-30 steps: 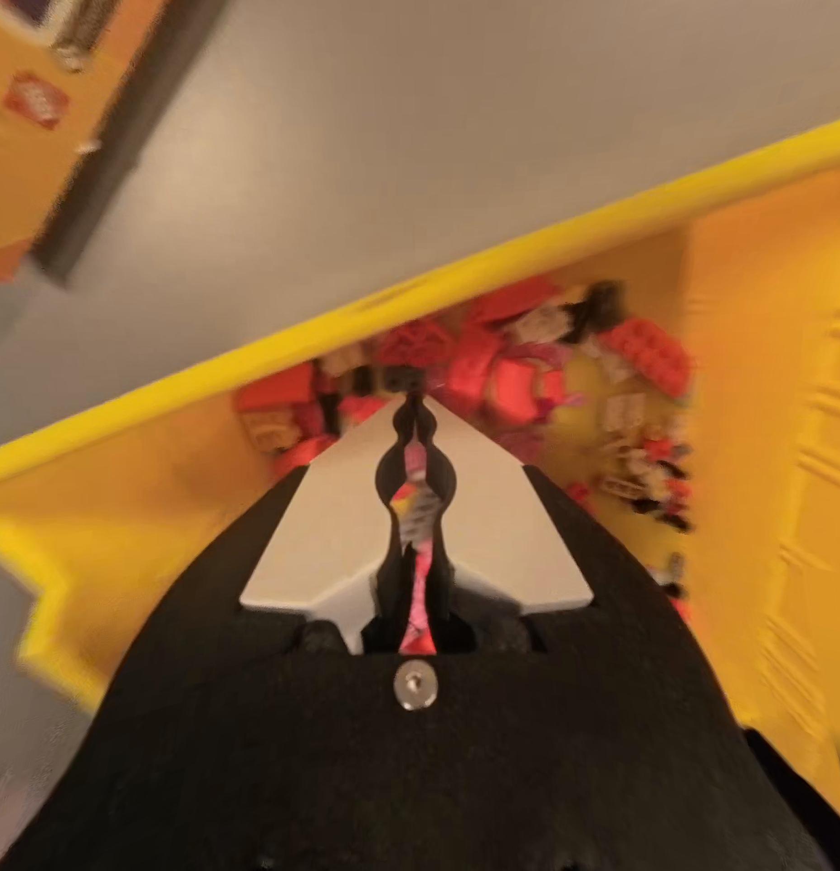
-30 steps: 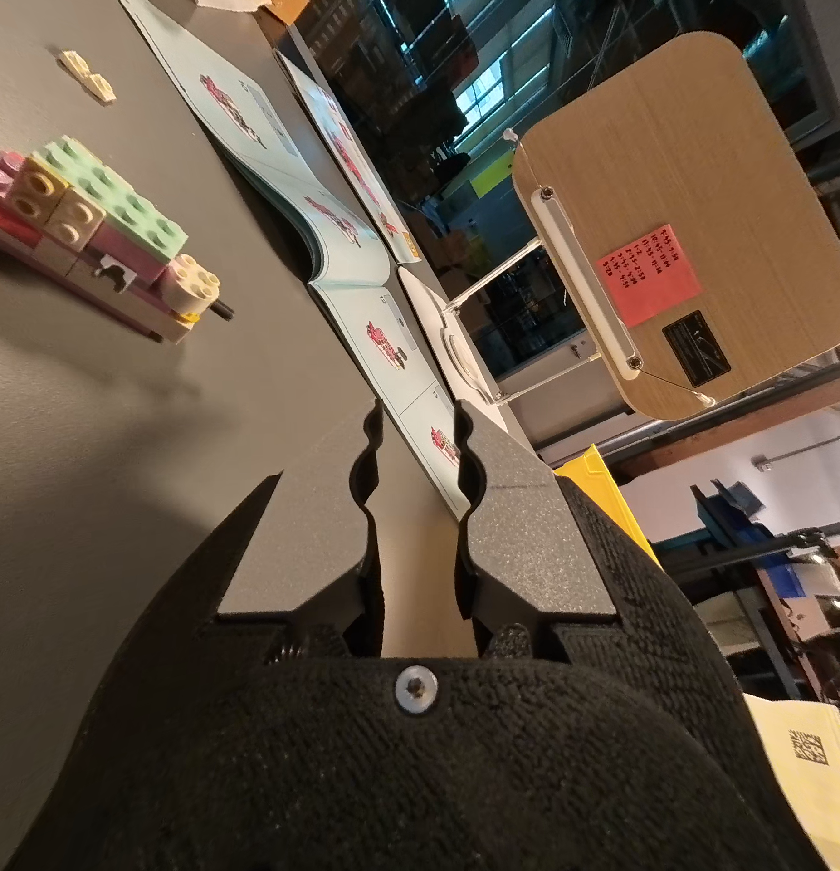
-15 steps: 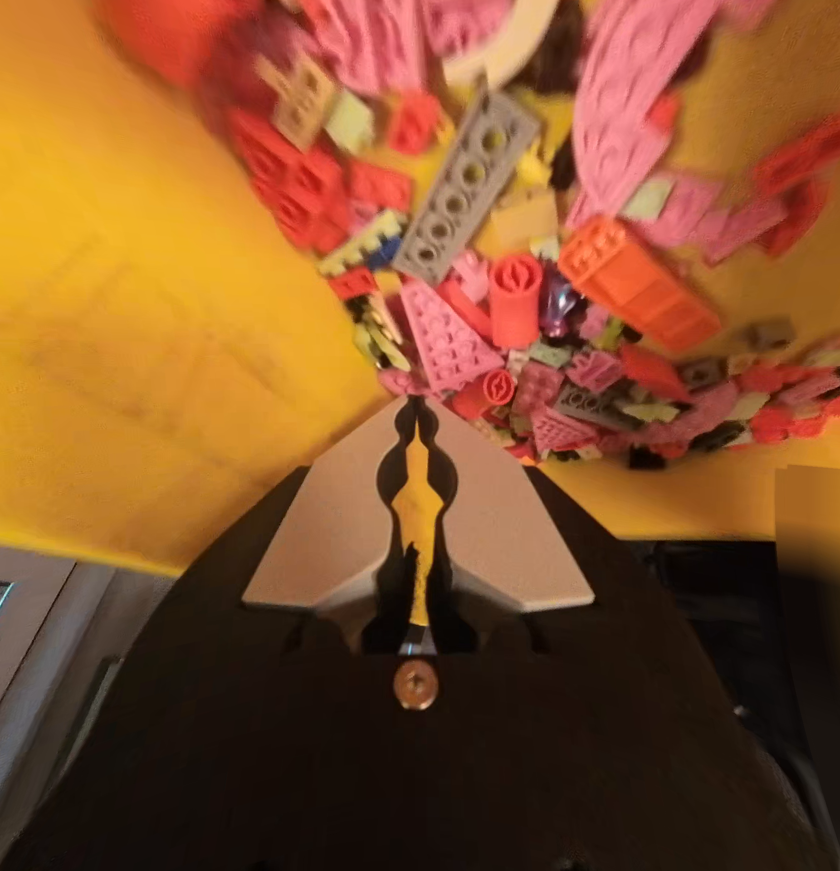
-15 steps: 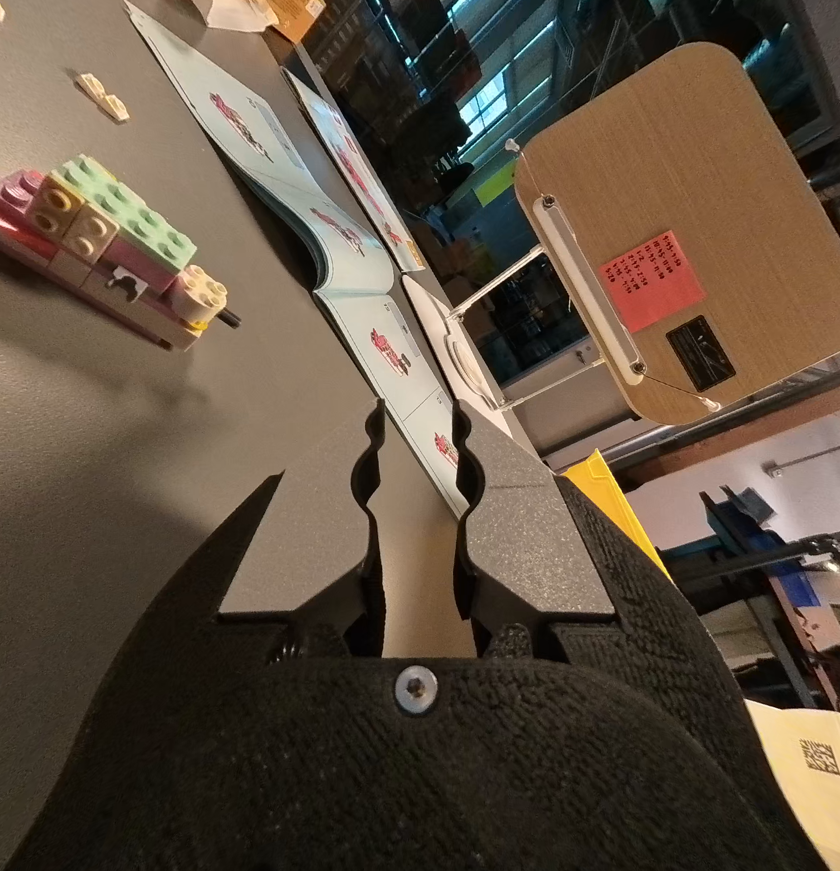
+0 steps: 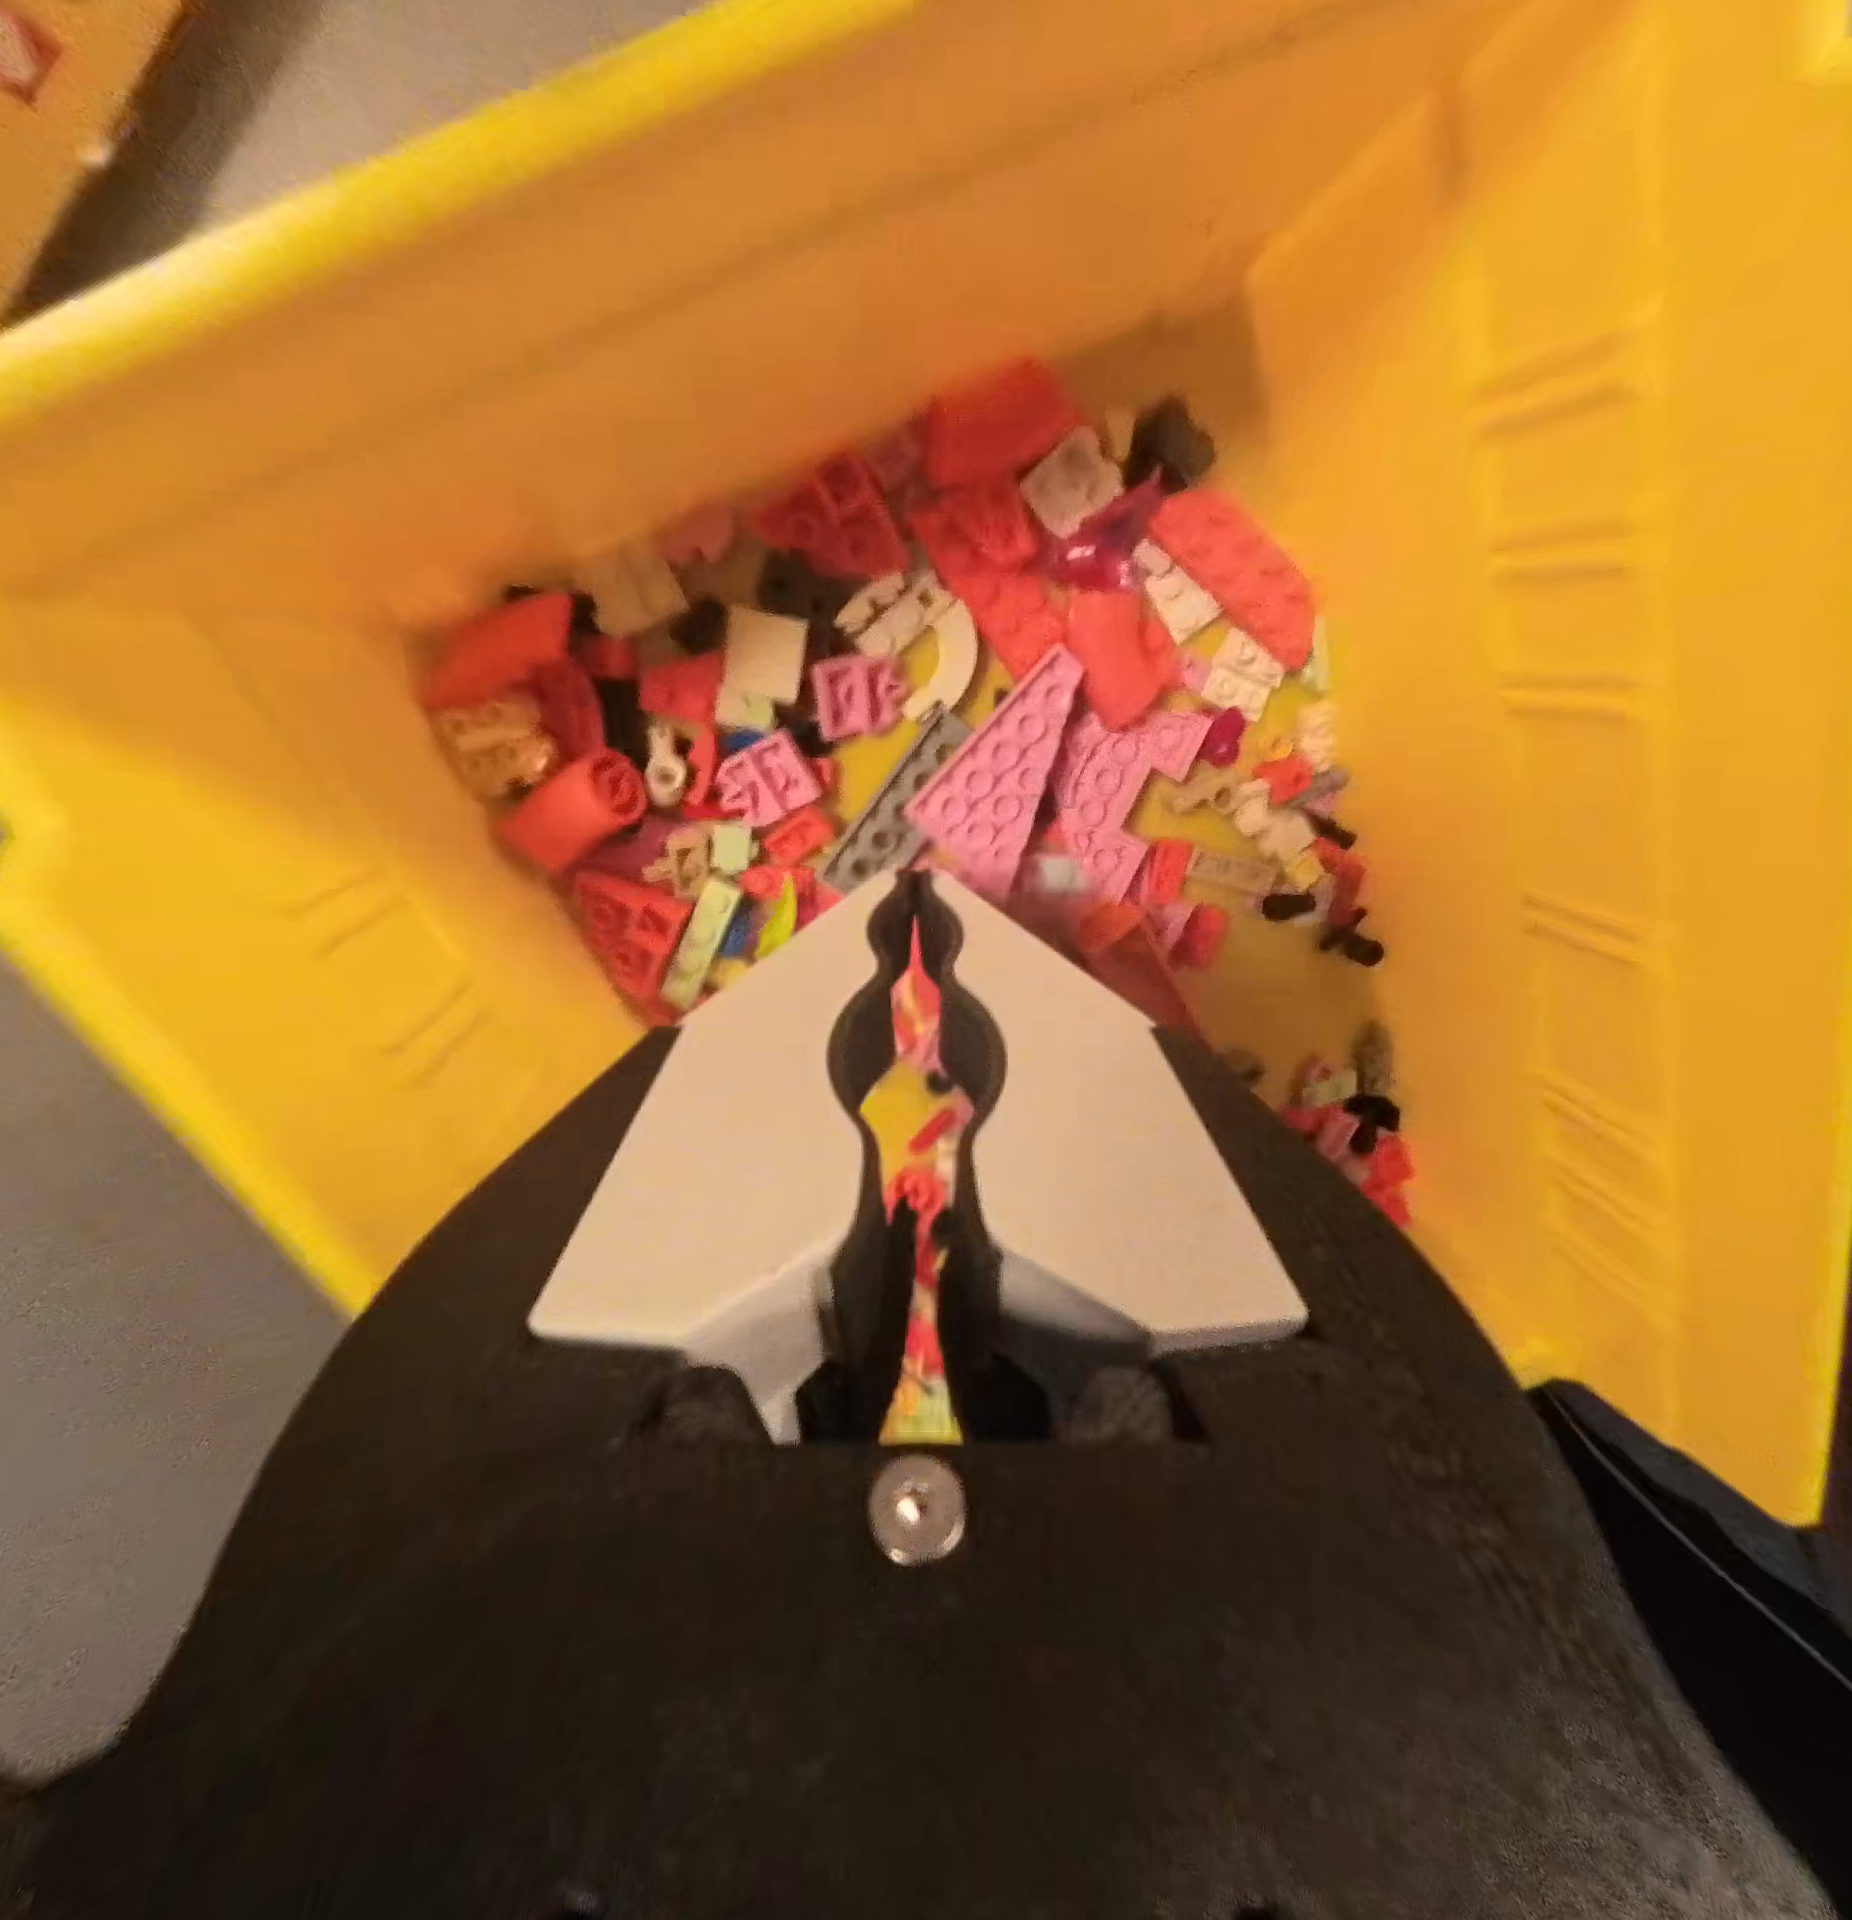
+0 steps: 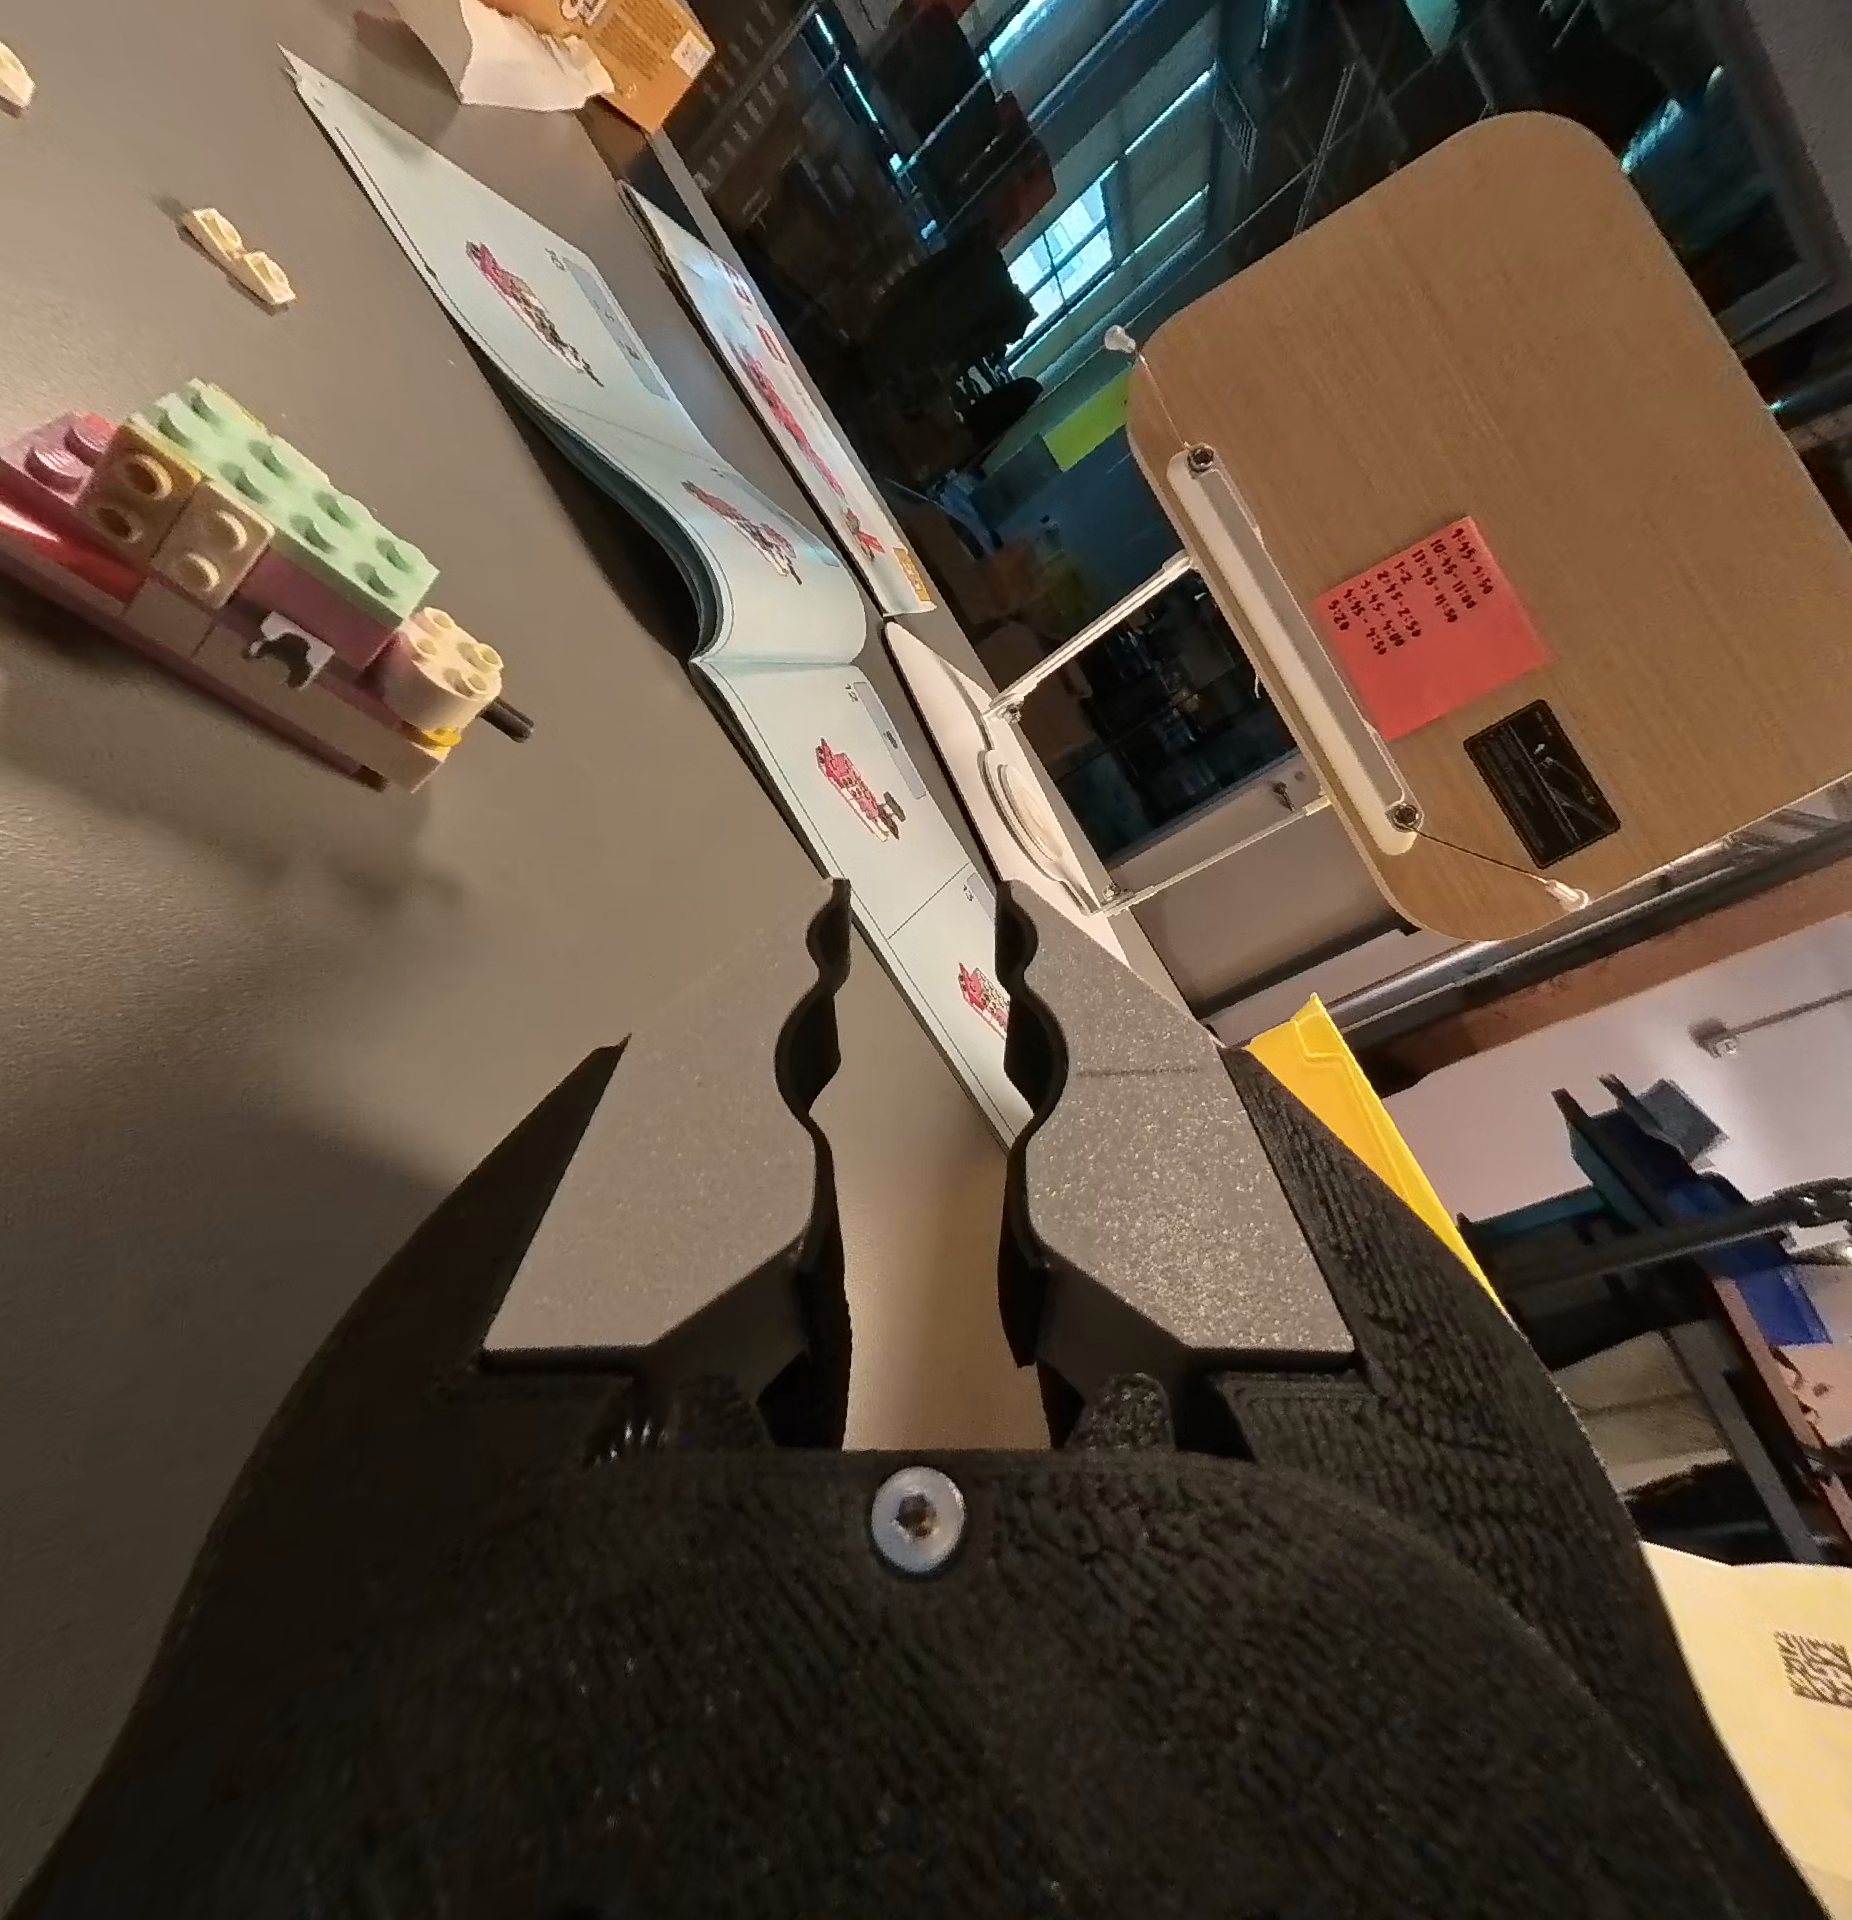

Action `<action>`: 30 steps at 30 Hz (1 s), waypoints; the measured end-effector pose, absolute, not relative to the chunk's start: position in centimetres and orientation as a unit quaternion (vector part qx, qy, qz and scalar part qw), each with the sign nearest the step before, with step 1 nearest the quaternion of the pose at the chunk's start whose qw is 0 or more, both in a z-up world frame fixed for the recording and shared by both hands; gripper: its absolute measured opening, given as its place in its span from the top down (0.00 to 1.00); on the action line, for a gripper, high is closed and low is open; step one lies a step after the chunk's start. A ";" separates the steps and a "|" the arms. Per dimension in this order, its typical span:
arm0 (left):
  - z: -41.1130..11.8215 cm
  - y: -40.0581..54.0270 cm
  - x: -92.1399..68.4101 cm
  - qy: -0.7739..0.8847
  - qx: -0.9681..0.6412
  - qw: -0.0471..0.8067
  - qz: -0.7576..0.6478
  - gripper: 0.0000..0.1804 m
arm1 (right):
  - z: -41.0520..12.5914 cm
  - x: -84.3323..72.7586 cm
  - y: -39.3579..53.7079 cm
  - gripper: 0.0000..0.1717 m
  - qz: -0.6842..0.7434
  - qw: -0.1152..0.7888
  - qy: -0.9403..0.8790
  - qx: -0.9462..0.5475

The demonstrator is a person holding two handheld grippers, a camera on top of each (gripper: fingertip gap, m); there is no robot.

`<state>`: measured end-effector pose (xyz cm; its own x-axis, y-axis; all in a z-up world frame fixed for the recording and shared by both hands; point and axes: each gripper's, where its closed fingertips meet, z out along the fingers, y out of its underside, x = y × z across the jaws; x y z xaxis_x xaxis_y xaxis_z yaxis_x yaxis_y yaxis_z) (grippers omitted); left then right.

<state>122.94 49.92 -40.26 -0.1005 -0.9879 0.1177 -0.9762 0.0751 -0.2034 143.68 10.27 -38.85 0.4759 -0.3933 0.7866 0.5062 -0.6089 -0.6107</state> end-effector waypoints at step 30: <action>-41.8 44.4 115.1 0.823 -0.556 -0.078 -0.092 1.00 | -38.9 143.3 10.5 0.85 -0.507 0.443 -0.047 -0.738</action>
<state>115.05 44.41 -41.79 -0.3705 -0.8997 0.2308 -0.9284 0.3660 -0.0636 143.31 10.51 -38.88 0.4810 -0.3808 0.7897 0.5187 -0.6025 -0.6065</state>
